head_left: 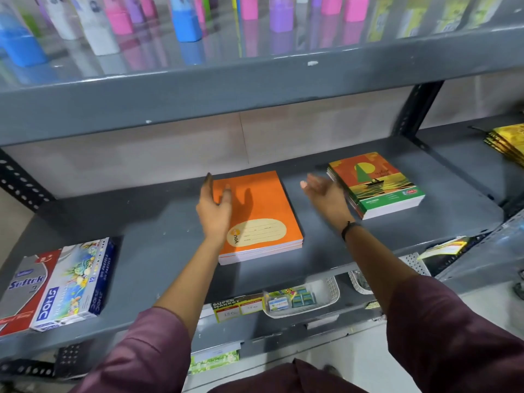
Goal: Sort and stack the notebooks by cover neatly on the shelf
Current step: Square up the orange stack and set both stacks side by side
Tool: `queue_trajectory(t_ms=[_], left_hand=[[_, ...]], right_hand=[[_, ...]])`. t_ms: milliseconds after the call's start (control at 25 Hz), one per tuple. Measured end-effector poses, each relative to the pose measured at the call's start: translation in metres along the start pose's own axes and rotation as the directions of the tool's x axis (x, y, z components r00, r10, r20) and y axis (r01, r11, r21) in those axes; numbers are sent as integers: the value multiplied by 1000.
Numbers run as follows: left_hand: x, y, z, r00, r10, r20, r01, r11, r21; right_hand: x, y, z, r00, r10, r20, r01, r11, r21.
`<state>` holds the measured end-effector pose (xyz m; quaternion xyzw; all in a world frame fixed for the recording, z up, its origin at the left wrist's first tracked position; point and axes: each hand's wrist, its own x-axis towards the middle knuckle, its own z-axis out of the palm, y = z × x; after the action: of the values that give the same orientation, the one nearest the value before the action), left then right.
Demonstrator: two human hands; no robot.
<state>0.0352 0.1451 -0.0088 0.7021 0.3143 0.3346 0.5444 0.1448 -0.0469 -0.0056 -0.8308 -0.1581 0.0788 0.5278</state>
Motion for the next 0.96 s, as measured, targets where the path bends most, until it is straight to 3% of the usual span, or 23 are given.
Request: queue_trajectory(t_ms=[80,240,400,520,600,760,960], left_hand=[[-8,14,35,998,47,36,-46,998,-39],[-37,30,112,985,-70,158,99,979,-178],[-69,31,180,947,-205,246,243,961,-135],[-88,33,221,886,-310,346,366,924,-110],[-100,37,243,839,-366,402,449,883,-134],[-104,36,258,808,-425,407,504,857,-104],[-99,38,255,810,-445,382,507,859,-74]], right_hand=[[14,5,-27,996,-48,-80,40,995,-96],[42,28,-94,965,-68,-254,7,972,-234],[59,60,-155,968,8,-252,-94,940,-328],[75,81,-184,979,139,-152,-187,907,-377],[85,90,-198,964,261,-52,-263,909,-323],[83,103,-209,924,345,167,-360,930,71],[80,105,-204,912,329,245,-367,921,129]])
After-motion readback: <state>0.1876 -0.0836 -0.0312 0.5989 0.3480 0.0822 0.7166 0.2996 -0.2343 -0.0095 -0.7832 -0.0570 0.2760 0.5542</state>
